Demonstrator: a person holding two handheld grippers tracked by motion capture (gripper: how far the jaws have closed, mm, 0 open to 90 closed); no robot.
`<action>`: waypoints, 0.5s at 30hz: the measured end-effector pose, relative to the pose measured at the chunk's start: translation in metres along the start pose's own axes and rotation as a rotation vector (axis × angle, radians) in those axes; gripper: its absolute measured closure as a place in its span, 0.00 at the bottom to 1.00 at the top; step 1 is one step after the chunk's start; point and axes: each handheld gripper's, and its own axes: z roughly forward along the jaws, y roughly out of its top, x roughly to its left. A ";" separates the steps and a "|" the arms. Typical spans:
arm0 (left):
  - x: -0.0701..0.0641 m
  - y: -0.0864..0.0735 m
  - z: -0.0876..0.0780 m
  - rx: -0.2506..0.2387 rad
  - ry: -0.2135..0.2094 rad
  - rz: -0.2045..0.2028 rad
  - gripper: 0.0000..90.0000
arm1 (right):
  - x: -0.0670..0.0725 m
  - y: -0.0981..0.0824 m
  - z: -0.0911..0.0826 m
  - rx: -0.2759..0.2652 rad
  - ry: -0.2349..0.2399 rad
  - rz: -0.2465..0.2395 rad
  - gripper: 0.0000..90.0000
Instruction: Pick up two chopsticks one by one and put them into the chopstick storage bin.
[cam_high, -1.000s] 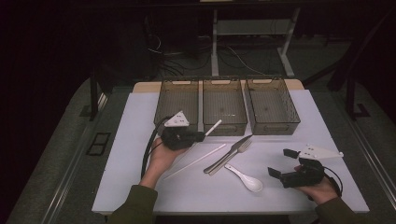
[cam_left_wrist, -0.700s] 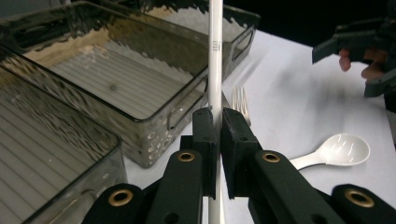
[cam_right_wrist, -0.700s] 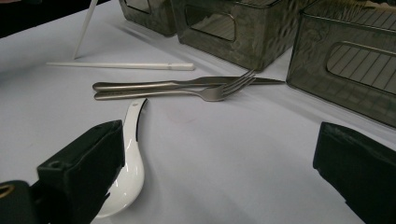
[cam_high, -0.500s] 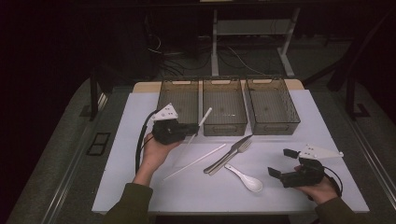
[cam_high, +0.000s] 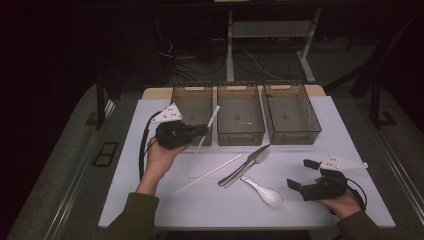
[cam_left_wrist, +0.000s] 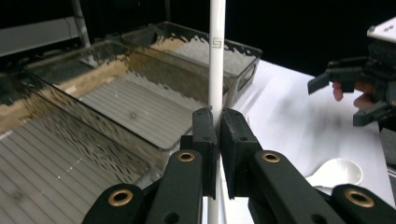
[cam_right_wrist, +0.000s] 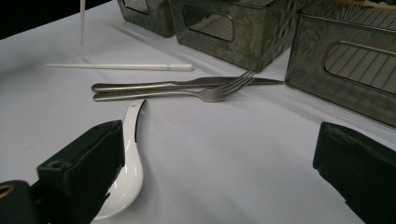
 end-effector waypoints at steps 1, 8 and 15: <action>0.001 0.003 -0.001 -0.004 0.001 0.002 0.94 | 0.000 0.000 0.000 0.000 0.002 -0.001 0.02; 0.010 0.019 -0.007 -0.018 0.026 0.012 0.94 | -0.001 0.000 0.000 -0.003 0.001 -0.005 0.02; 0.030 0.039 -0.005 -0.026 0.056 0.015 0.94 | -0.001 0.000 0.000 -0.005 0.002 -0.006 0.02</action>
